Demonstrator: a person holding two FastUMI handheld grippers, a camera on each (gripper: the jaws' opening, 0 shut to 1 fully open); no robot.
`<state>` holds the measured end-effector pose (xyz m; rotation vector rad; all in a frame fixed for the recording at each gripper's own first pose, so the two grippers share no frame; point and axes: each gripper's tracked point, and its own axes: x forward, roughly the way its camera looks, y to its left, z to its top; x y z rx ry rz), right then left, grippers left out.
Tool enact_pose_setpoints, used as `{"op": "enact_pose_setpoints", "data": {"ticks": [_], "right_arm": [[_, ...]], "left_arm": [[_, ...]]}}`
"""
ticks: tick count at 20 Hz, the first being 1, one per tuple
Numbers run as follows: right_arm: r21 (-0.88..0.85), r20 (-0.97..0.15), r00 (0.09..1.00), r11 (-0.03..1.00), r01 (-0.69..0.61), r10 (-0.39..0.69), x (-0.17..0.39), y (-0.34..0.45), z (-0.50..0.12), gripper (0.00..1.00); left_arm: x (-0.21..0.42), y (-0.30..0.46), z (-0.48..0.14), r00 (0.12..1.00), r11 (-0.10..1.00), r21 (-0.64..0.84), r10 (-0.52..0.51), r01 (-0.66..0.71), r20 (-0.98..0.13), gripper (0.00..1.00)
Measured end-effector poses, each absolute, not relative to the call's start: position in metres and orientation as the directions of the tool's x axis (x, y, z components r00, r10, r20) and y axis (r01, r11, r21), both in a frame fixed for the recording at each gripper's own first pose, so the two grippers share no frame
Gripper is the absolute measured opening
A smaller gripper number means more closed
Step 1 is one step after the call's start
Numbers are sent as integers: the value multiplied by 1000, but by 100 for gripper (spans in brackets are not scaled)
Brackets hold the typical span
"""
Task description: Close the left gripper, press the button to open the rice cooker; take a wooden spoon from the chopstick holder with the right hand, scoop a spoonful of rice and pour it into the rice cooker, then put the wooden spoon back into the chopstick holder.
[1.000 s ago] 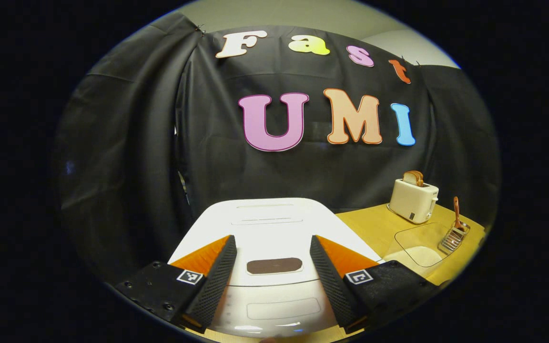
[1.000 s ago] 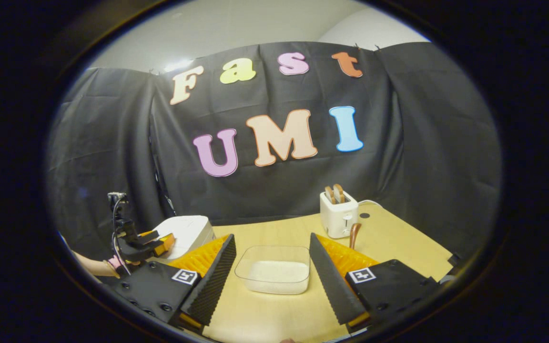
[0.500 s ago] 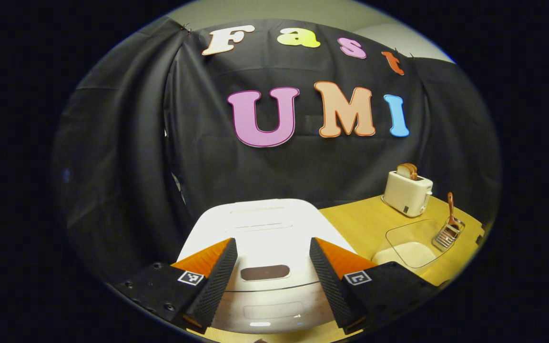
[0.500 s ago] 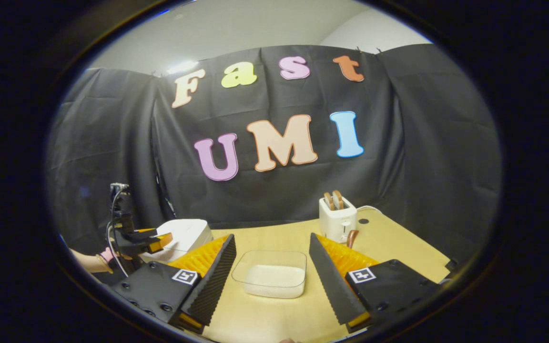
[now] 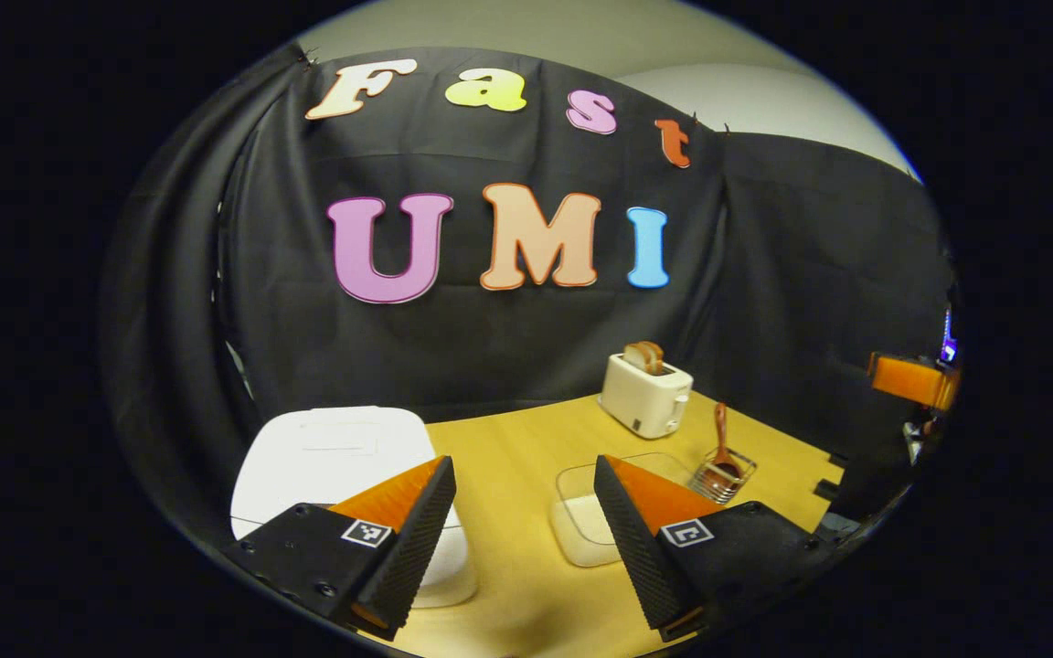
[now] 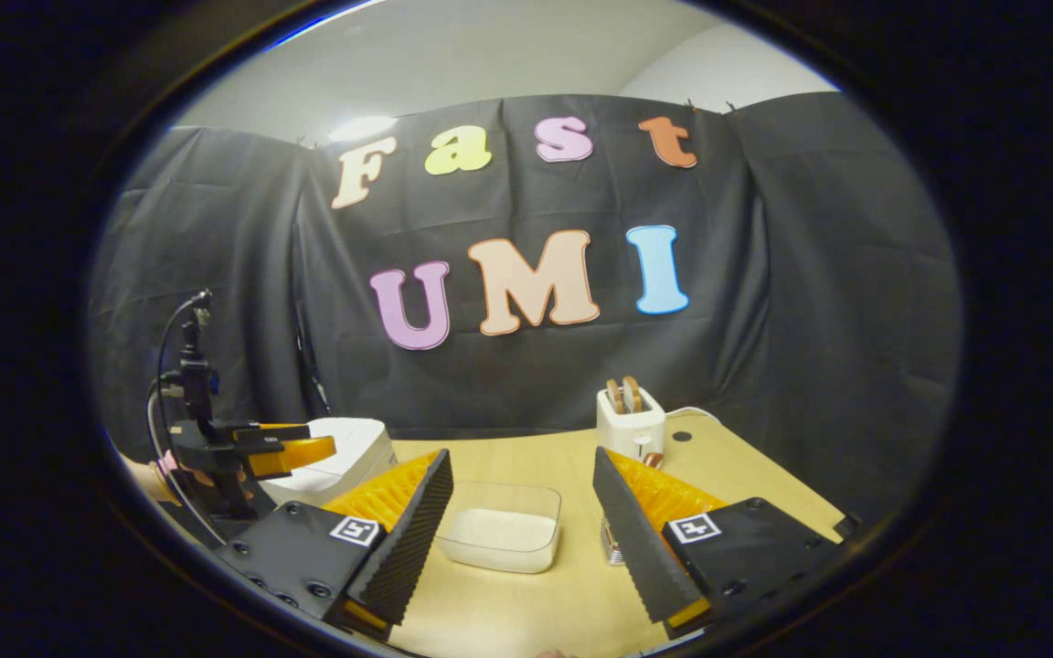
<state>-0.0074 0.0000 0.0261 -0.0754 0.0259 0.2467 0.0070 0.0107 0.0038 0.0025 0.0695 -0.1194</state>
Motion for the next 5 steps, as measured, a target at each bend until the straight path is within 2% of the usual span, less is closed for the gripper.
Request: {"op": "enact_pose_setpoints", "data": {"ticks": [5], "right_arm": [[-105,-12,967,961,-256,256,-14,-18,27,99]], "left_arm": [[-3,-43,1,979,982,-60,-186,181,-81,90]]}}
